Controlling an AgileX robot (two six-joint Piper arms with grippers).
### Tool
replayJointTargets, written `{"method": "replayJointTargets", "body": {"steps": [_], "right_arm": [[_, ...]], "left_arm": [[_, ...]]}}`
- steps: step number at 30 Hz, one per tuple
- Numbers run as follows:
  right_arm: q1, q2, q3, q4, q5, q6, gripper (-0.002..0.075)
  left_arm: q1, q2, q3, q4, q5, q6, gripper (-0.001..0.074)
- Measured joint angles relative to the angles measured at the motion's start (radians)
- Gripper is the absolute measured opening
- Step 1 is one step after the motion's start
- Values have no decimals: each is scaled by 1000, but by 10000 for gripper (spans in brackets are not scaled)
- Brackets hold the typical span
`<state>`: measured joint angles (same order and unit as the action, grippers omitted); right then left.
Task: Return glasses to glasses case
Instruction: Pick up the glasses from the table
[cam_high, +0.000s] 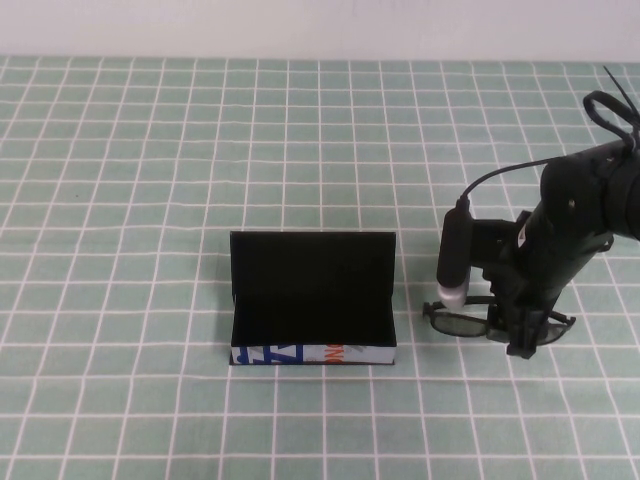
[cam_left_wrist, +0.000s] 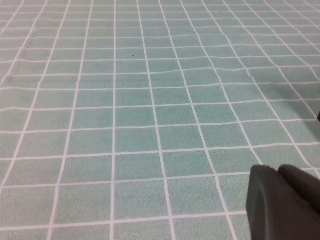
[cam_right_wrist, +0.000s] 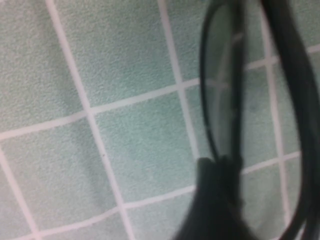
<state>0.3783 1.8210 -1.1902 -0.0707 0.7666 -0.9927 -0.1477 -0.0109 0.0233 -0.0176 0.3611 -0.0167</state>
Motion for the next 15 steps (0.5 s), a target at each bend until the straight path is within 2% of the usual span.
{"method": "replayJointTargets", "body": {"steps": [2, 5, 15], "right_arm": [[0, 4, 0, 0, 9, 0, 359], [0, 11, 0, 0, 17, 0, 288], [0, 11, 0, 0, 19, 0, 254]], "left_arm": [[0, 0, 0, 0, 0, 0, -2], [0, 0, 0, 0, 0, 0, -2], [0, 0, 0, 0, 0, 0, -2]]}}
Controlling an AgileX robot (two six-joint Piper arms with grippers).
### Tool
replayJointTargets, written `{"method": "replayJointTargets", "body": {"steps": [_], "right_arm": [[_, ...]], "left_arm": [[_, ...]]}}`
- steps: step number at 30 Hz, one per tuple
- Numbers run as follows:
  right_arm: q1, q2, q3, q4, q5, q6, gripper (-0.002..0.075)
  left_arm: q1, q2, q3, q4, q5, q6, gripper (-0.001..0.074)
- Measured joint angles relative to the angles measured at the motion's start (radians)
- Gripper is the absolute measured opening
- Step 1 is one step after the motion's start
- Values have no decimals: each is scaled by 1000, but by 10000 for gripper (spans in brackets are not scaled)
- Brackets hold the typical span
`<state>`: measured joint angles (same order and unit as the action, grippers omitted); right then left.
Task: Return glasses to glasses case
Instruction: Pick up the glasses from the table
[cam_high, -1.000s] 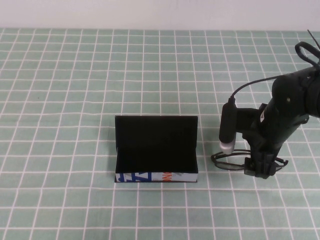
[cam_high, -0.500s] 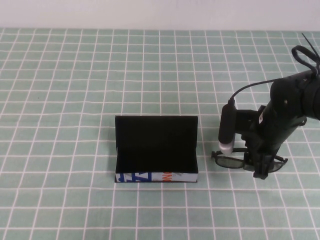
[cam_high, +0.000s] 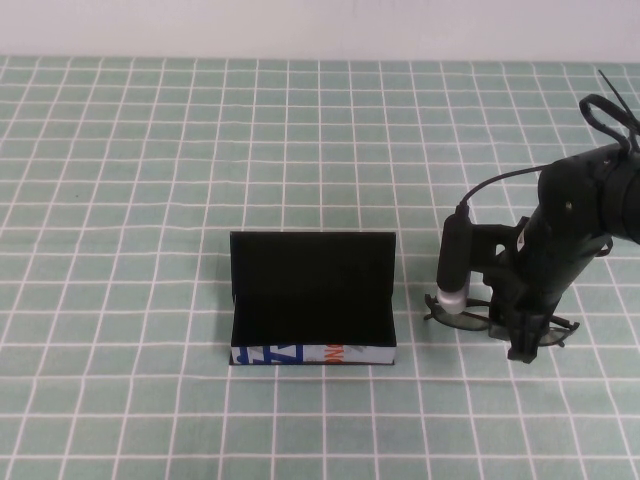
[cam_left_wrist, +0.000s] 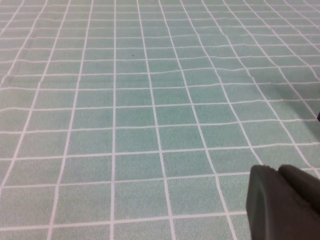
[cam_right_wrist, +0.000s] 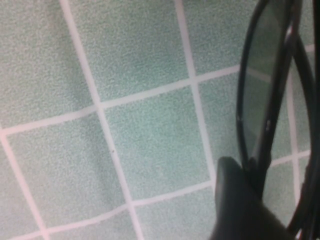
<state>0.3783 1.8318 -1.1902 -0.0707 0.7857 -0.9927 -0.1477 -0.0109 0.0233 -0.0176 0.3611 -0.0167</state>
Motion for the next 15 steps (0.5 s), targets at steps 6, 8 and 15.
{"method": "replayJointTargets", "body": {"steps": [6, 8, 15], "right_arm": [[0, -10, 0, 2, 0, 0, 253], [0, -27, 0, 2, 2, 0, 253], [0, -97, 0, 63, 8, 2, 253]], "left_arm": [[0, 0, 0, 0, 0, 0, -2], [0, 0, 0, 0, 0, 0, -2], [0, 0, 0, 0, 0, 0, -2]]}}
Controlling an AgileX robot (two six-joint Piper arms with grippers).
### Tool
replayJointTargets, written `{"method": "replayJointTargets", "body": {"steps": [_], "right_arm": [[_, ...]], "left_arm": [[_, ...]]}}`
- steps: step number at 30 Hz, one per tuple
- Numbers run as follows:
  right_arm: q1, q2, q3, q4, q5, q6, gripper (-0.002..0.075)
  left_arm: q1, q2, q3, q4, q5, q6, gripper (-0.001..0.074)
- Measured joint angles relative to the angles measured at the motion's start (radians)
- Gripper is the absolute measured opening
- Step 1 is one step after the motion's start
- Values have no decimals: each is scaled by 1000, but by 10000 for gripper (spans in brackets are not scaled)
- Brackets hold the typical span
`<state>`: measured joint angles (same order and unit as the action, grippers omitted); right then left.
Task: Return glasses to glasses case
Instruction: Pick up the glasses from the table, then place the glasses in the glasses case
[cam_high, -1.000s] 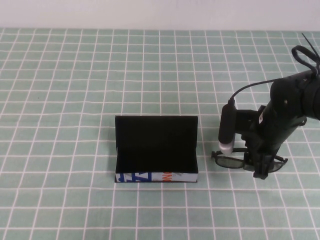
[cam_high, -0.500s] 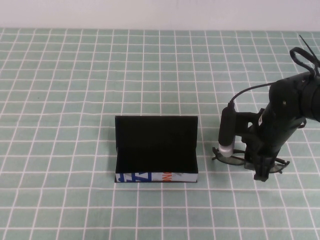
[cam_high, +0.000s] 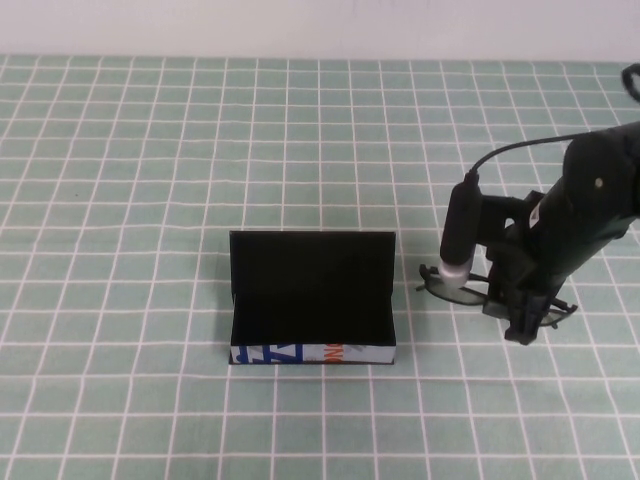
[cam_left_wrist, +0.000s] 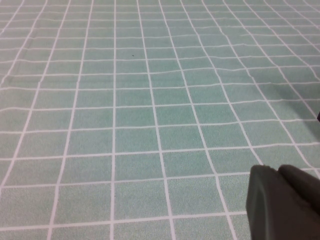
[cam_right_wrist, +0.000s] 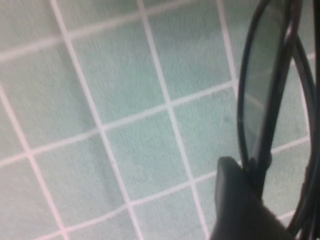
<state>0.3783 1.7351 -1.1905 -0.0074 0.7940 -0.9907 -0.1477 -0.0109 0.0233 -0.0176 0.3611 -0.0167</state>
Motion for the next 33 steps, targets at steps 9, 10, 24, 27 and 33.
{"method": "replayJointTargets", "body": {"steps": [9, 10, 24, 27, 33], "right_arm": [[59, -63, -80, 53, 92, 39, 253], [75, -65, -107, 58, 104, 66, 253], [322, 53, -364, 47, 181, 180, 253], [356, 123, -399, 7, 192, 180, 253], [385, 215, -451, -21, 189, 180, 253]], "left_arm": [[0, 0, 0, 0, 0, 0, -2], [0, 0, 0, 0, 0, 0, -2], [0, 0, 0, 0, 0, 0, -2], [0, 0, 0, 0, 0, 0, -2], [0, 0, 0, 0, 0, 0, -2]]}}
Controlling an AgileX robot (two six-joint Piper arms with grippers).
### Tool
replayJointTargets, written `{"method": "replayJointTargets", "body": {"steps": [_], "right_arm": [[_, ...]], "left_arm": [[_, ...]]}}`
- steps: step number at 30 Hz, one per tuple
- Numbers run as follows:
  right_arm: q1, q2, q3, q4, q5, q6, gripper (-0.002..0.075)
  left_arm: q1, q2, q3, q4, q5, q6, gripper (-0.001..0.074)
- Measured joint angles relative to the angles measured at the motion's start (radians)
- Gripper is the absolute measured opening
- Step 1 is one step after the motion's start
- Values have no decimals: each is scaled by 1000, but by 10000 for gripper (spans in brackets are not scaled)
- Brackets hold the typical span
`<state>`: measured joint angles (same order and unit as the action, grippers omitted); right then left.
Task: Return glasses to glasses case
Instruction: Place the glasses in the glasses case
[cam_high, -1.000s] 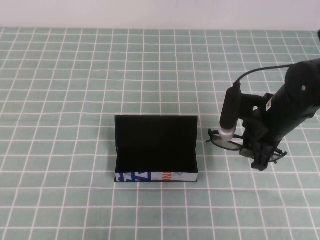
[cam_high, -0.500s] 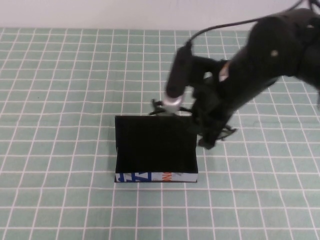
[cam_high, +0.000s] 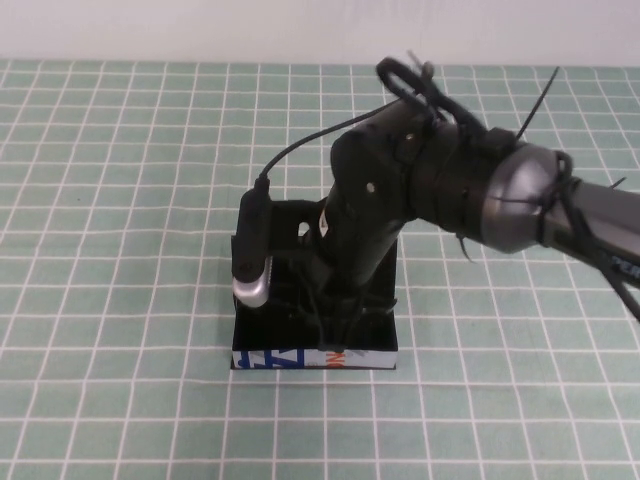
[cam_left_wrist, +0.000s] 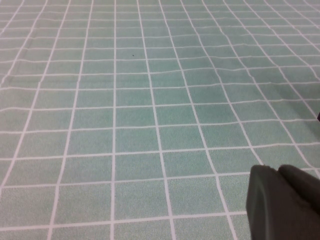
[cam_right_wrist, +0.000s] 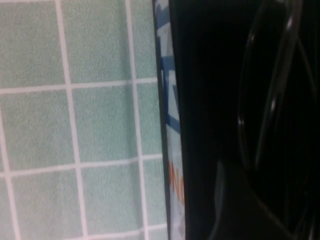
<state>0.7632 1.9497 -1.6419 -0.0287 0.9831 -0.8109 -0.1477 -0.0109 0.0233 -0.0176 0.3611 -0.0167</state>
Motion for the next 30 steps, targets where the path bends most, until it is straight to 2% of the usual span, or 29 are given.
{"method": "replayJointTargets", "body": {"steps": [14, 26, 30], "right_arm": [[2, 55, -8, -3, -38, -97, 253], [2, 92, -12, -2, -44, -104, 254], [2, 92, -12, -2, -44, -104, 295]], "left_arm": [[0, 0, 0, 0, 0, 0, -2], [0, 0, 0, 0, 0, 0, -2], [0, 0, 0, 0, 0, 0, -2]]}}
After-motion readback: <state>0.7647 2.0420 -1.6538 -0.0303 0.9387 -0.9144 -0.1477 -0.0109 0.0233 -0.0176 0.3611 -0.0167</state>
